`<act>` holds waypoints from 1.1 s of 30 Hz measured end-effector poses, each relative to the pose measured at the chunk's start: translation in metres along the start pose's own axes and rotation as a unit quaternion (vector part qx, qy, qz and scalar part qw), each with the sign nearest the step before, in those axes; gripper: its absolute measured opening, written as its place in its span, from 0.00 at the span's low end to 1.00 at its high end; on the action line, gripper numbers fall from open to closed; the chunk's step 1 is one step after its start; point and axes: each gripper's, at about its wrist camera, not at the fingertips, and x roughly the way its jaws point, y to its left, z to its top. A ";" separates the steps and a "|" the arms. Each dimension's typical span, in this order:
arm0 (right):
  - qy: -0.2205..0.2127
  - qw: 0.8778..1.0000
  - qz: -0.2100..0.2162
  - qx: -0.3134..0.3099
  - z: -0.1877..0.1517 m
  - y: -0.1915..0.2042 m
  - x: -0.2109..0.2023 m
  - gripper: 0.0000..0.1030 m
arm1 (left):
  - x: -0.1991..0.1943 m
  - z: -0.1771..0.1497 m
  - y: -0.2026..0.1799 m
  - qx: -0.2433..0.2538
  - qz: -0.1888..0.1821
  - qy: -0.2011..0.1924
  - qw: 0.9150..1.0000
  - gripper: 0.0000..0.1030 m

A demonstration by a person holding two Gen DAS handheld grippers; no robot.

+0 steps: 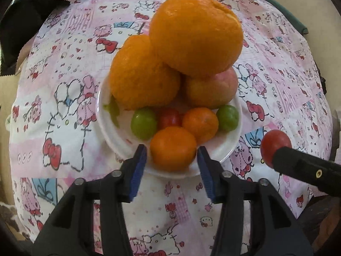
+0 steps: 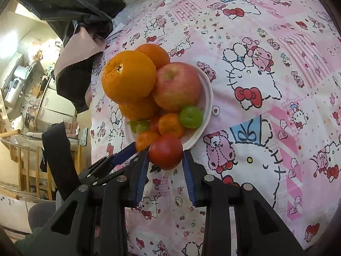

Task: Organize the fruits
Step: 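Place the tangerine and tomato on the plate and open both tools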

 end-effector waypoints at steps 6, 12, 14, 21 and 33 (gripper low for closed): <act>0.022 1.000 0.002 -0.019 0.014 0.016 0.018 0.33 | -0.028 -0.009 0.009 -0.009 0.016 -0.032 0.999 0.77; 0.042 0.998 -0.002 -0.052 0.034 0.038 0.054 0.33 | -0.054 -0.018 0.033 -0.050 0.039 -0.055 0.996 0.77; 0.048 0.997 0.002 -0.059 0.037 0.043 0.067 0.33 | -0.059 -0.019 0.037 -0.053 0.044 -0.064 0.996 0.77; 0.053 0.995 -0.007 -0.078 0.040 0.046 0.088 0.36 | -0.073 -0.018 0.041 -0.052 0.064 -0.083 0.993 0.77; -0.013 0.997 0.007 -0.082 0.030 0.048 0.021 0.62 | -0.100 -0.023 0.041 -0.044 0.089 -0.110 0.989 0.77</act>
